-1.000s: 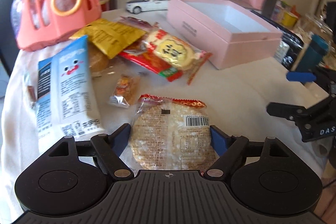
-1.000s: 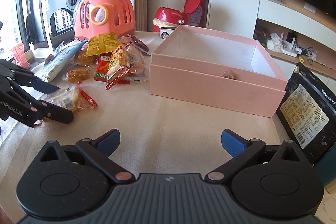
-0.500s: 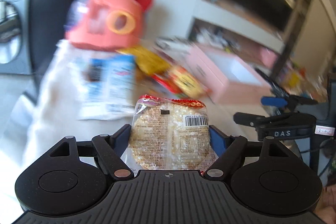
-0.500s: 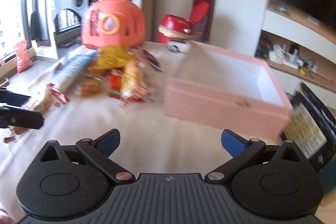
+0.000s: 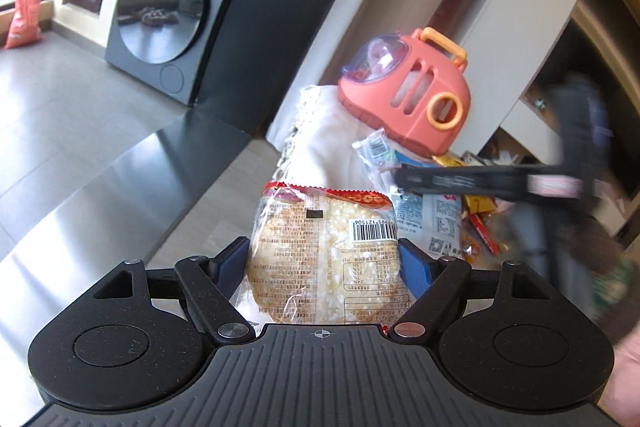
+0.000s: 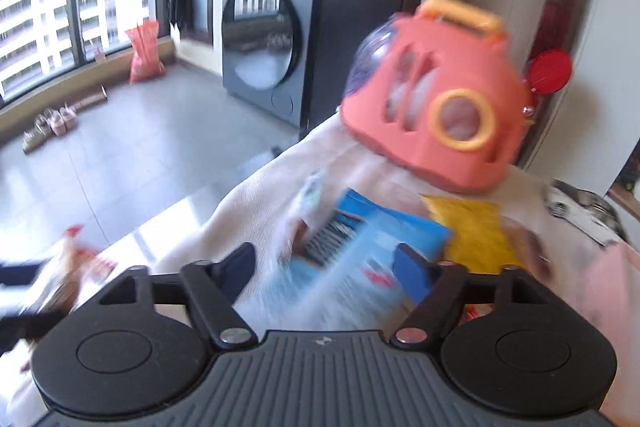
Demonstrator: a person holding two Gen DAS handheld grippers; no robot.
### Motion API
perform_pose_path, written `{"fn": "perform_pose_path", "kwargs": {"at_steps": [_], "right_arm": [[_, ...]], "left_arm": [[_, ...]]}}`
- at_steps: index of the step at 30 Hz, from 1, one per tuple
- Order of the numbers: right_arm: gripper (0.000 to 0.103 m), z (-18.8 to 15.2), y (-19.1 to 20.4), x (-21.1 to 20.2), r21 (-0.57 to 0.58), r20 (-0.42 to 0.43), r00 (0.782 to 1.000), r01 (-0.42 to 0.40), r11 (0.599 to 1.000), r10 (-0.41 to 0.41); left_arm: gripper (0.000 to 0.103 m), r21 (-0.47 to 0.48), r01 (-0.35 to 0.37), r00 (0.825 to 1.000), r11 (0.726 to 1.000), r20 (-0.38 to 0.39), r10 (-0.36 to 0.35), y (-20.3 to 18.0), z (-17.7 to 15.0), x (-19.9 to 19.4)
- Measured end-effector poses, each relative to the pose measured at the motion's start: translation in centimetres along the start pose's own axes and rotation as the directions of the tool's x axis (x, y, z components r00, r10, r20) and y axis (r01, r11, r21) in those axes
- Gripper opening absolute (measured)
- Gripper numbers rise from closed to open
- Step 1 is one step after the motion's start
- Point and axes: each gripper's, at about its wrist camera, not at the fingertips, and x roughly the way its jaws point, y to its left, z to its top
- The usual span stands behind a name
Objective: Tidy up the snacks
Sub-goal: 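Carry the rice cracker bag over the pink box while the right tool reaches for snacks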
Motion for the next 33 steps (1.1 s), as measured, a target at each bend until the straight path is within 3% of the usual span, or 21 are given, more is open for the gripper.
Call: {"fn": "perform_pose_path", "kwargs": {"at_steps": [4,6,12,15,18,22,24,25,27,28,29,31,33], "right_arm": [[0.053,0.6,1.4,3.1,-0.061,-0.050,0.998,0.043,0.997,-0.046],[0.031,0.4,1.9,2.4,-0.082,-0.068,0.998,-0.001,0.997,-0.005],[0.021,-2.3,0.1,-3.0,0.017,-0.118,0.986,-0.119,0.993,0.121],[0.008,-4.7,-1.6,-5.8,0.063,-0.140,0.972,-0.180,0.982,0.187],[0.008,-7.2,-3.5,-7.5,0.090,-0.148,0.973,-0.167,0.982,0.179],[0.009,-8.9,-4.9,-8.1,0.031,-0.101,0.995,0.000,1.000,0.004],[0.009,-8.9,-4.6,-8.9,0.012,-0.064,0.998,-0.002,1.000,0.002],[0.013,-8.8,-4.1,-9.4,0.009,-0.050,0.999,-0.018,1.000,0.019],[0.036,-8.2,-2.8,-9.4,0.012,-0.018,0.999,-0.042,0.999,0.042],[0.056,-7.7,-2.0,-8.9,0.018,0.005,0.999,-0.045,0.999,0.045],[0.065,-7.3,-1.3,-8.5,0.025,0.032,0.999,-0.043,0.999,0.042],[0.065,-6.4,0.6,-7.1,0.012,0.061,0.998,-0.021,1.000,0.020],[0.065,-5.5,2.6,-5.0,-0.039,0.065,0.996,0.057,0.998,-0.055]], "left_arm": [[0.083,-0.027,0.030,1.000,0.999,-0.003,-0.030,0.8,-0.3,0.4],[0.083,-0.039,0.046,0.999,0.998,-0.004,-0.046,1.0,-0.4,0.5],[0.084,-0.055,0.096,0.995,0.994,-0.026,-0.097,0.5,-1.0,1.1],[0.084,-0.048,0.115,0.992,0.992,-0.044,-0.117,0.0,-1.6,1.2],[0.084,-0.033,0.118,0.991,0.992,-0.063,-0.120,-0.7,-1.9,1.5],[0.084,-0.028,0.111,0.992,0.993,-0.063,-0.113,-1.4,-1.9,1.6],[0.083,-0.033,0.094,0.994,0.995,-0.050,-0.096,-1.5,-1.7,1.5],[0.084,-0.041,0.082,0.996,0.996,-0.042,-0.083,-1.4,-1.5,1.4],[0.084,-0.065,0.065,0.997,0.996,-0.027,-0.066,-0.9,-1.2,1.2],[0.084,-0.078,0.059,0.998,0.995,-0.019,-0.061,-0.7,-1.1,1.1],[0.084,-0.088,0.054,0.998,0.995,-0.014,-0.055,-0.4,-1.0,1.0],[0.084,-0.096,0.038,0.999,0.995,-0.007,-0.039,0.1,-0.9,0.7],[0.084,-0.105,0.026,1.000,0.994,-0.008,-0.027,0.5,-0.9,0.6]]}}
